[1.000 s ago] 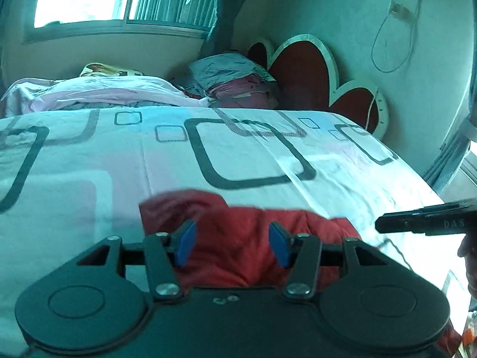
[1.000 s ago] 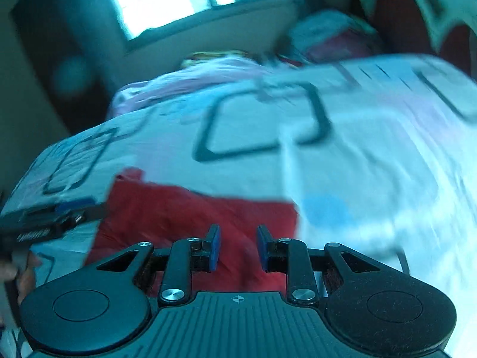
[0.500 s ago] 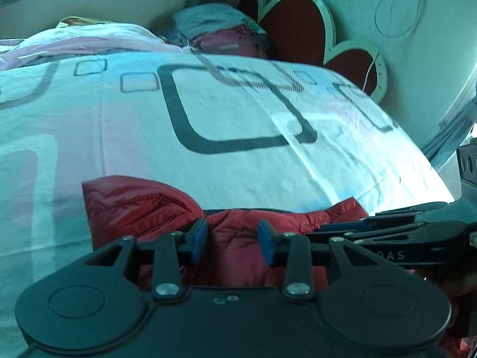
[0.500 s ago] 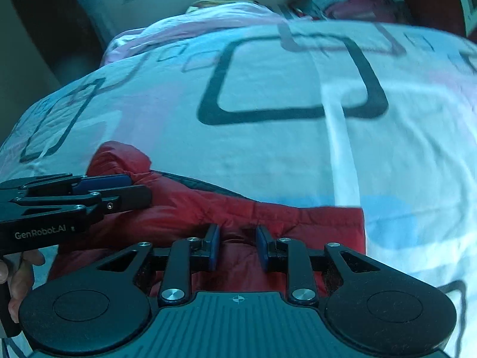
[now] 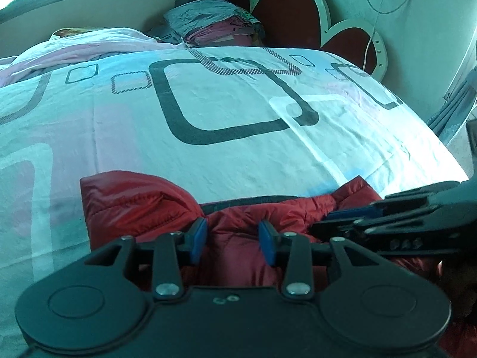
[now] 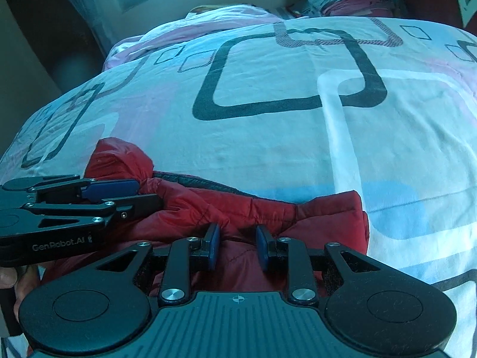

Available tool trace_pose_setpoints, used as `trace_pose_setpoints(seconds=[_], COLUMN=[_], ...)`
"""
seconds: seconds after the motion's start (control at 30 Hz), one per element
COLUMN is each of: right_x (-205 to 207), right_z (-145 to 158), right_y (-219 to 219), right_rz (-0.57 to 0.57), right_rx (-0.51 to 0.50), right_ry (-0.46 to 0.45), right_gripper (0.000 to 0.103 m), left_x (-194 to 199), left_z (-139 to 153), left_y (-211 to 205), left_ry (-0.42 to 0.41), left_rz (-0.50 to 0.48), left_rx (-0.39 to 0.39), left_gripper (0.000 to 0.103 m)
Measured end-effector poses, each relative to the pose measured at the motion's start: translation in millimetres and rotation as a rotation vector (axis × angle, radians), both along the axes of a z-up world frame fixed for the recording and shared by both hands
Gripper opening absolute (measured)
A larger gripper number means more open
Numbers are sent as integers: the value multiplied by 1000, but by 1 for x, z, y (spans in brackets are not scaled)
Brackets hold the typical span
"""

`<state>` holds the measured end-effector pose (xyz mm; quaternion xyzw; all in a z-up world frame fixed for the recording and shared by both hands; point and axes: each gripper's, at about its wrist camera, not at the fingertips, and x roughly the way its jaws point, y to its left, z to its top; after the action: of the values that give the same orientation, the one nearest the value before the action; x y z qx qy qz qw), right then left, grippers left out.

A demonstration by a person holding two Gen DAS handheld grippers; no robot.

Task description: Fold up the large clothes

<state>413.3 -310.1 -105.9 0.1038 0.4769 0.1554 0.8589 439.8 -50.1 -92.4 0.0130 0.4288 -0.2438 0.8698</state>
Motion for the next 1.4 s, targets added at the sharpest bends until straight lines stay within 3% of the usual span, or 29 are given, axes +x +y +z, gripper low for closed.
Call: trace_pose_setpoints(seconds=[0.07,0.2,0.23,0.27,0.3,0.37,0.4,0.43,0.47,0.7,0.87,0.97,1.03,1.13,1.2,1.4], right_x=[-6,-31,-39,-48,-60,-81,-91,-100,-108,-136,-136,-135,-146,-172,-188,-219], right_z=[15,48,55,61,67,73,73,72,70,24,6,13,37,71,82,57], right_y=[-7,-21,-23,-25,-27,-30,-29,-28,-27,-23,-23,-29,-37,-48,-49,-32], right_rz=[-3,8,19,26,37,64,73,82,90,94,79,70,49,96,134,217], right_rx=[17,24,19,12,2,7,9,8,5,-25,-13,0,20,69,83,49], right_ry=[-28,-88,-98,-115,-142,-161,-163,-157,-150,-77,-64,-57,-106,-174,-184,-115], right_gripper=[26,27,34,58,64,63,58,45,42,40,40,40,41,41,40,40], left_x=[-5,-31,-42,-50,-59,-80,-92,-101,-111,-139,-135,-138,-154,-184,-200,-233], left_z=[8,40,48,54,59,66,67,67,65,22,8,16,37,58,63,51], left_y=[-2,4,6,8,9,12,12,10,8,-10,-9,-9,-6,1,2,-5], left_ry=[-18,-102,-122,-124,-123,-121,-114,-110,-109,-56,-32,-41,-72,-111,-91,-24], left_rz=[-1,19,17,11,4,-7,-14,-22,-27,-60,-26,-13,-6,-35,-53,-48], left_rx=[26,7,-9,-18,-31,-64,-74,-71,-58,53,40,40,12,0,-12,14], left_gripper=[46,76,72,70,63,53,53,52,52,53,54,52,52,52,48,47])
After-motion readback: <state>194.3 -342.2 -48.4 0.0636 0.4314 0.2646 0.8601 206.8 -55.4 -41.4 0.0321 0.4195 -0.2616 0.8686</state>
